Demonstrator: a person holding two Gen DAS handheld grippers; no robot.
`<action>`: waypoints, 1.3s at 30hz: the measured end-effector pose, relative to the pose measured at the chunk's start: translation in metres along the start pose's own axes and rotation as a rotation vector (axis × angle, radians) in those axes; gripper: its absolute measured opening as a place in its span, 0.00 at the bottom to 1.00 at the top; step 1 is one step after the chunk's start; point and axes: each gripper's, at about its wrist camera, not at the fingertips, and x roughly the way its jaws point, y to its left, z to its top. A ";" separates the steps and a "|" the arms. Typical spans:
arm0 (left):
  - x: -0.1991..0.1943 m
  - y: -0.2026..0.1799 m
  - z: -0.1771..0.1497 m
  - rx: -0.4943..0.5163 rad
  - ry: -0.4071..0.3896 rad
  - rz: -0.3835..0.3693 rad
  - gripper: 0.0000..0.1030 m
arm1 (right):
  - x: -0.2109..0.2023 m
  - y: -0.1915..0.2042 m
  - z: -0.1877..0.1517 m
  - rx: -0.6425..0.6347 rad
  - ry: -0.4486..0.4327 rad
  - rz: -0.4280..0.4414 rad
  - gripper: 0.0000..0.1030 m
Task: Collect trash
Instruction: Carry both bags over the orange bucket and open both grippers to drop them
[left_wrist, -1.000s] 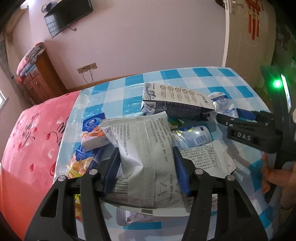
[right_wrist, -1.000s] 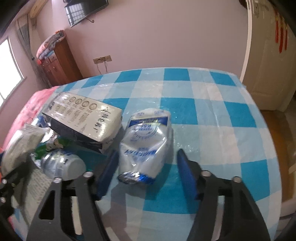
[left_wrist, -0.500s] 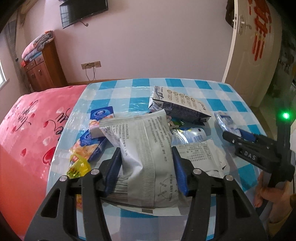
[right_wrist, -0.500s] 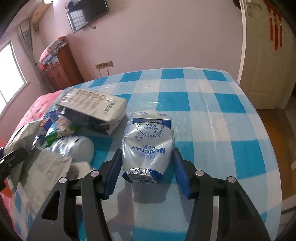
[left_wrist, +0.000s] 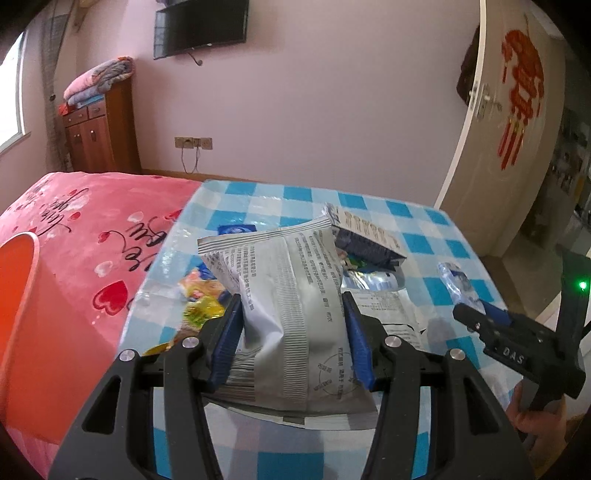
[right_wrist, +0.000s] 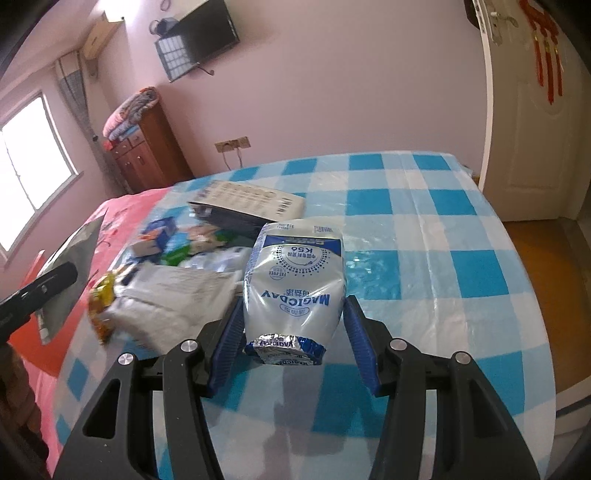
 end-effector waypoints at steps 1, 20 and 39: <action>-0.006 0.003 -0.001 -0.004 -0.009 0.001 0.52 | -0.004 0.004 0.000 -0.004 -0.003 0.010 0.54; -0.123 0.145 -0.009 -0.231 -0.206 0.285 0.52 | -0.037 0.246 0.039 -0.350 -0.002 0.478 0.54; -0.108 0.237 -0.033 -0.366 -0.154 0.523 0.79 | 0.031 0.365 0.028 -0.405 0.078 0.597 0.85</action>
